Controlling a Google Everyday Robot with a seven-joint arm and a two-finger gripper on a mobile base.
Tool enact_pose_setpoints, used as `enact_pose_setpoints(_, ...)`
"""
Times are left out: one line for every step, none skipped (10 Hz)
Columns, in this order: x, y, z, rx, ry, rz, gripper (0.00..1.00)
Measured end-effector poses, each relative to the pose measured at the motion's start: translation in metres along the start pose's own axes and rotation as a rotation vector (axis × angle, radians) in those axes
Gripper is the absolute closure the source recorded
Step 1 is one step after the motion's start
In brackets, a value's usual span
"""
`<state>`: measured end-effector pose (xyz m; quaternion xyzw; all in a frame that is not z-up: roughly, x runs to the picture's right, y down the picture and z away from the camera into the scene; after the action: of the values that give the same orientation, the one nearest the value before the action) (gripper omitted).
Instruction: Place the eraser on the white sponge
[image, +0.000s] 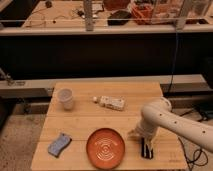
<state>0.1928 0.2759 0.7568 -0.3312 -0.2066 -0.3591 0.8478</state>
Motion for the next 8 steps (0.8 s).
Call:
enact_pose_setpoints(0.0000, -0.0002, -0.0002, 0.000, 0.000, 0.000, 0.20)
enact_pose_setpoints(0.0001, -0.0003, -0.0003, 0.001, 0.000, 0.000, 0.20)
enact_pose_setpoints(0.0003, -0.0005, -0.0004, 0.001, -0.001, 0.001, 0.20)
enact_pose_setpoints(0.0003, -0.0007, -0.0003, 0.001, -0.001, 0.001, 0.20)
enact_pose_setpoints(0.0004, -0.0002, 0.0001, 0.002, -0.003, 0.001, 0.20)
enact_pose_setpoints(0.0002, 0.0000, 0.0003, 0.000, -0.004, 0.000, 0.20)
enact_pose_setpoints(0.0001, -0.0002, 0.0005, 0.000, -0.004, -0.001, 0.20)
enact_pose_setpoints(0.0005, 0.0012, 0.0007, 0.001, -0.005, 0.000, 0.20)
